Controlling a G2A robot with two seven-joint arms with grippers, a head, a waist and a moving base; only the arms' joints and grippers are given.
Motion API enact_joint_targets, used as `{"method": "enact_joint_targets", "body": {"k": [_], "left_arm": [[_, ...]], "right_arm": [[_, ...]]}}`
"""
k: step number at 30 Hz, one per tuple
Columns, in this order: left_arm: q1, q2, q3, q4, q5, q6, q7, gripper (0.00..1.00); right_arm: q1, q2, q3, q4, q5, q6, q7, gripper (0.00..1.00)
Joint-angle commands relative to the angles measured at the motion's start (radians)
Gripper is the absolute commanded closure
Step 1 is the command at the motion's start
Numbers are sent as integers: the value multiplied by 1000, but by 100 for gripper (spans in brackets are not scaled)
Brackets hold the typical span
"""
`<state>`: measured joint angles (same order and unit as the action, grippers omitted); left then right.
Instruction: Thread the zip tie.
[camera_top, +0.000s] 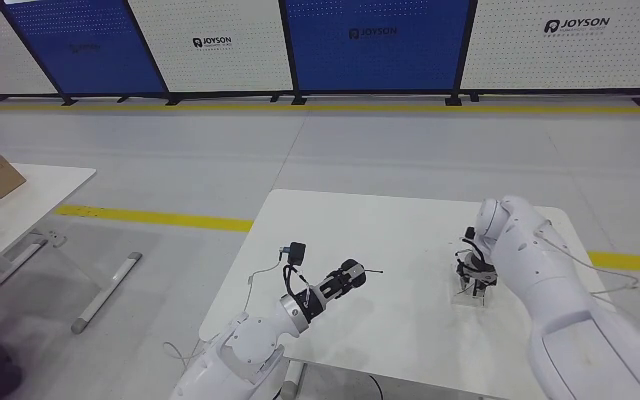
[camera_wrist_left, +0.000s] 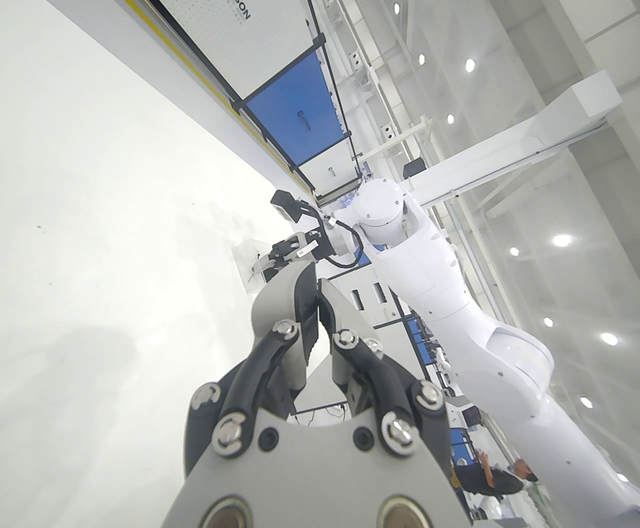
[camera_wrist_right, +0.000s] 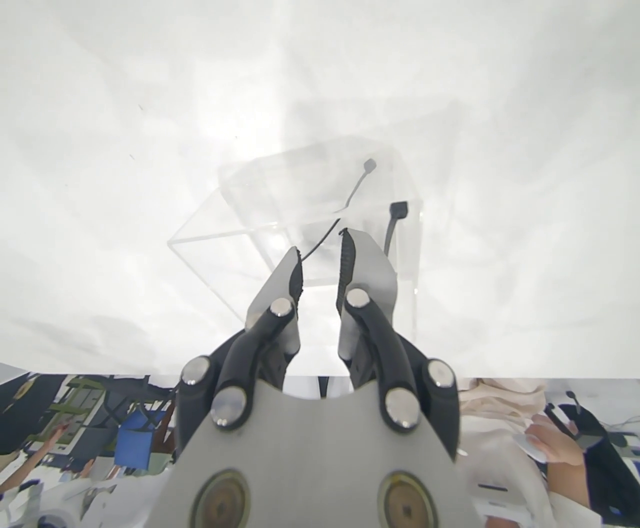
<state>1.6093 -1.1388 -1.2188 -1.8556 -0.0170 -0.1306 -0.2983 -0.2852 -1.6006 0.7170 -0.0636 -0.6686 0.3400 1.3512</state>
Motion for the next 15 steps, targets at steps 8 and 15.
{"method": "enact_joint_targets", "body": {"k": [8,15], "left_arm": [[0,0,0,0,0,0,0,100],[0,0,0,0,0,0,0,100]], "right_arm": [[17,-19,4,39,-5,0,-19,80],[29,-31,9,64,-2,0,-35,79]]}}
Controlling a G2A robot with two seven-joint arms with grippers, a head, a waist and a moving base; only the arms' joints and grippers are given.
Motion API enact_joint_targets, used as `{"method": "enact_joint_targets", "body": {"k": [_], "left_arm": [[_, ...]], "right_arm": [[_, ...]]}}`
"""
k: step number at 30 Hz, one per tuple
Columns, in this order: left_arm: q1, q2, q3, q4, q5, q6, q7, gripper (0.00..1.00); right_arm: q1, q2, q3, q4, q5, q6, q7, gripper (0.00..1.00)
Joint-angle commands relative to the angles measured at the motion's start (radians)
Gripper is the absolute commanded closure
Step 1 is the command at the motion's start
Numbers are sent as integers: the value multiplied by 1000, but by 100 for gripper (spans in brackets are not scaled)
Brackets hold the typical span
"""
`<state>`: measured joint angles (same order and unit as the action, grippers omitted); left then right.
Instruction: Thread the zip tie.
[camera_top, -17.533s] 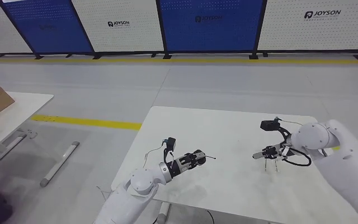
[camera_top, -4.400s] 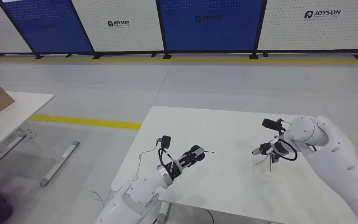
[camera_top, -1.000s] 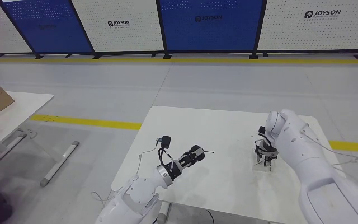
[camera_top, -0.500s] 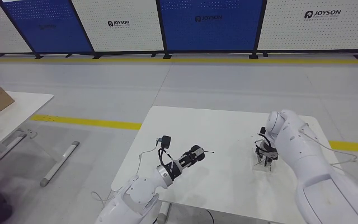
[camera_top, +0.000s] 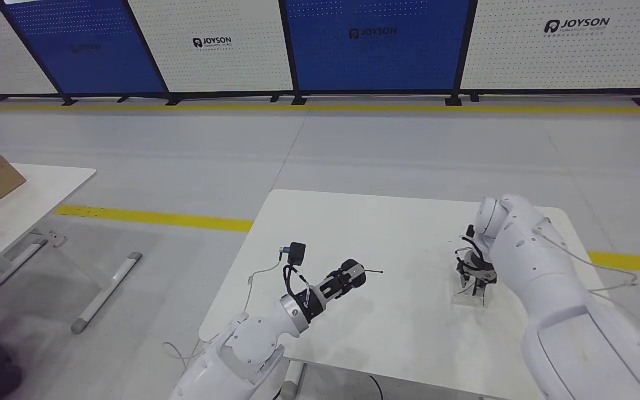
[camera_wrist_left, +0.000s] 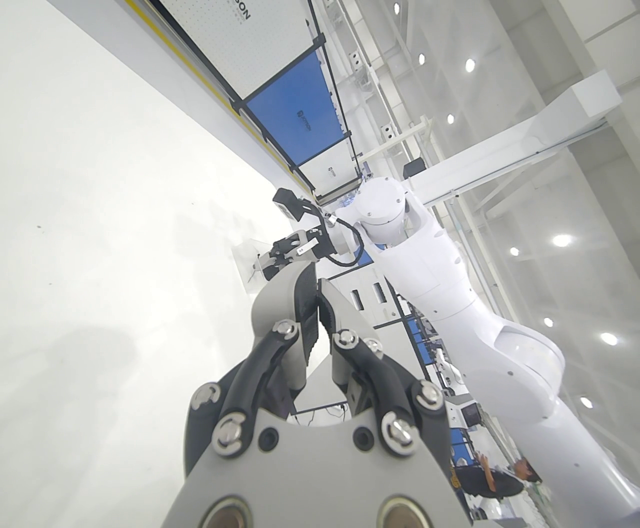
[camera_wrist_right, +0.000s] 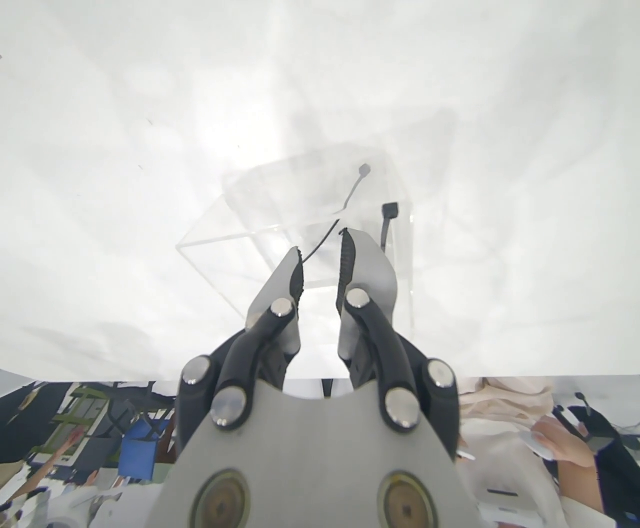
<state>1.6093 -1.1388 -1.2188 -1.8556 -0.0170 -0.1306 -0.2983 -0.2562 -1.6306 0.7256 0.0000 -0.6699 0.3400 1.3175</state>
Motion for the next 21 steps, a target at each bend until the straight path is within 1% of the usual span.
{"method": "enact_joint_targets", "body": {"k": [1,3,5,8,17,20,21], "left_arm": [[0,0,0,0,0,0,0,100],[0,0,0,0,0,0,0,100],[0,0,0,0,0,0,0,100],[0,0,0,0,0,0,0,100],[0,0,0,0,0,0,0,100],[0,0,0,0,0,0,0,100],[0,0,0,0,0,0,0,100]], "right_arm": [[-1,-1,0,0,-1,0,-2,80],[-3,-2,-1,0,-4,0,-1,79],[-6,-5,2,-4,0,0,12,76],[-6,-2,5,-4,5,0,13,74],[-9,8,8,0,5,0,-5,76],[-10,6,7,-1,1,0,-6,78],[-10,5,7,-1,0,0,-7,80]]}}
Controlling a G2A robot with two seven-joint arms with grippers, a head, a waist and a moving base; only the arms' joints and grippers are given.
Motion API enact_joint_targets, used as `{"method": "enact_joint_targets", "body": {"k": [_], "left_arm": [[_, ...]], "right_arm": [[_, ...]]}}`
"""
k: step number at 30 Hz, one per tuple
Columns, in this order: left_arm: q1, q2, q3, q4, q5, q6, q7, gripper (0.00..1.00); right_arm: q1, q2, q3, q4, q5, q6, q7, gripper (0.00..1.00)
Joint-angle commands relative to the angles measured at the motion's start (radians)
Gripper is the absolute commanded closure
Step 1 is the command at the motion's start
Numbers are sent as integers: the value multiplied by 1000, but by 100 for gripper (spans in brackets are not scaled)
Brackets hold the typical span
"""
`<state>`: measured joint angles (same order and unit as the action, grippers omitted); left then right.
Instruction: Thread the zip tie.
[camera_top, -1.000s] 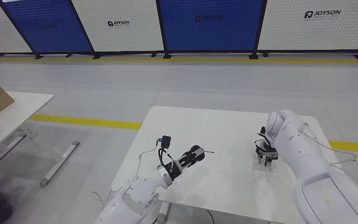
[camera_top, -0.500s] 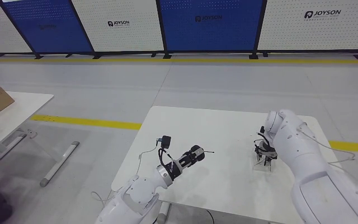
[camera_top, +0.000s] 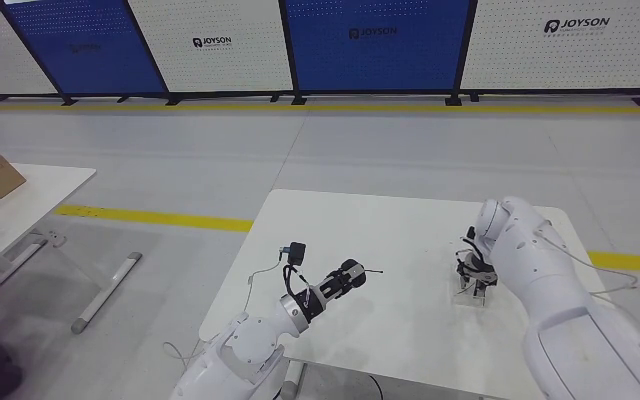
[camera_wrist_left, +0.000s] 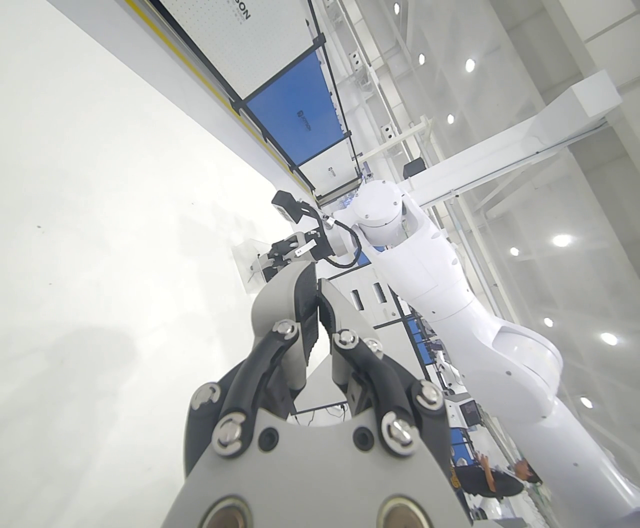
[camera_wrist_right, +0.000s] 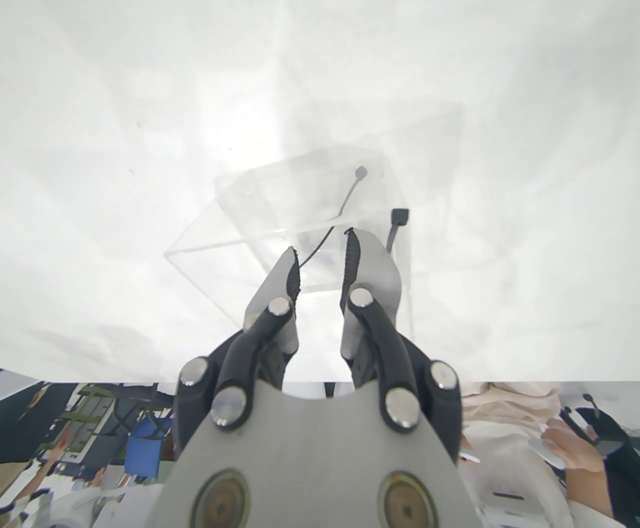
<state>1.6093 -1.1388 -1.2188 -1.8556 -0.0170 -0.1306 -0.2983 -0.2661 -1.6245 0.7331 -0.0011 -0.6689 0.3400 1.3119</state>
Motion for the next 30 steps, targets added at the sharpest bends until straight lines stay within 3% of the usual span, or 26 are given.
{"method": "enact_joint_targets", "body": {"k": [1,8,16,30], "left_arm": [[0,0,0,0,0,0,0,100],[0,0,0,0,0,0,0,100],[0,0,0,0,0,0,0,100],[0,0,0,0,0,0,0,100]], "right_arm": [[1,-2,0,1,-2,0,-2,80],[7,-3,-2,1,-10,0,0,89],[5,-3,-5,1,-23,0,15,75],[5,-5,-3,1,-26,0,12,79]]}}
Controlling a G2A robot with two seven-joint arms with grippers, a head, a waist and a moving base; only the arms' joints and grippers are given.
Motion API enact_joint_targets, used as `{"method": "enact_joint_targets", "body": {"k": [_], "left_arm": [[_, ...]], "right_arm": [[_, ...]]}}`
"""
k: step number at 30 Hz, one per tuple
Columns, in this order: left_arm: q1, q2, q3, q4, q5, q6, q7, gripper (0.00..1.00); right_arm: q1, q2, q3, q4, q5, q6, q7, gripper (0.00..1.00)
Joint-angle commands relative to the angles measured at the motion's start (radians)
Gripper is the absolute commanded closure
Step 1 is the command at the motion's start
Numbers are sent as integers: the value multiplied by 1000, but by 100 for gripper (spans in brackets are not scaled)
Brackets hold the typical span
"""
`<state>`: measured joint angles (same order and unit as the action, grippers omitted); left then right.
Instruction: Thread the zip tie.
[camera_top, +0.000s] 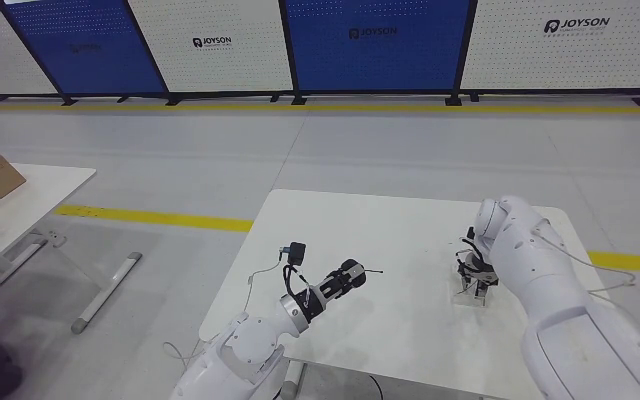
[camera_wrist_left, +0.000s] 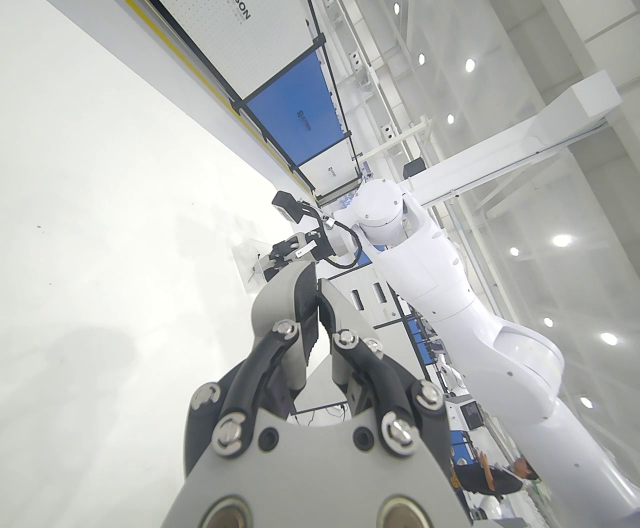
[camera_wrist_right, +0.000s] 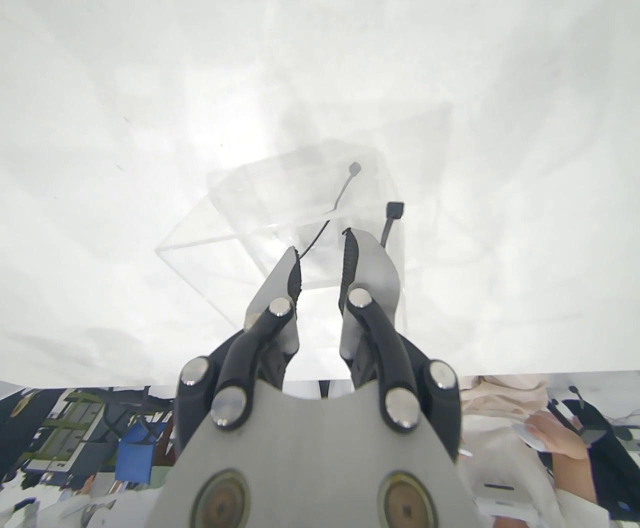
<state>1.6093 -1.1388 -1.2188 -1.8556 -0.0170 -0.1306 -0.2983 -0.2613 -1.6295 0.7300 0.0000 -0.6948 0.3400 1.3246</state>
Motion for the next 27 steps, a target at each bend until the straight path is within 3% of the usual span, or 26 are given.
{"method": "enact_joint_targets", "body": {"k": [1,19,21,24,27], "left_arm": [[0,0,0,0,0,0,0,100],[0,0,0,0,0,0,0,100],[0,0,0,0,0,0,0,100],[0,0,0,0,0,0,0,100],[0,0,0,0,0,0,0,100]], "right_arm": [[1,0,1,0,0,0,-2,79],[-7,-1,-1,0,-15,0,-2,83],[-6,-1,-1,0,-16,0,-2,85],[-5,0,-1,0,-16,0,-1,97],[-3,2,0,0,-16,0,0,98]]}}
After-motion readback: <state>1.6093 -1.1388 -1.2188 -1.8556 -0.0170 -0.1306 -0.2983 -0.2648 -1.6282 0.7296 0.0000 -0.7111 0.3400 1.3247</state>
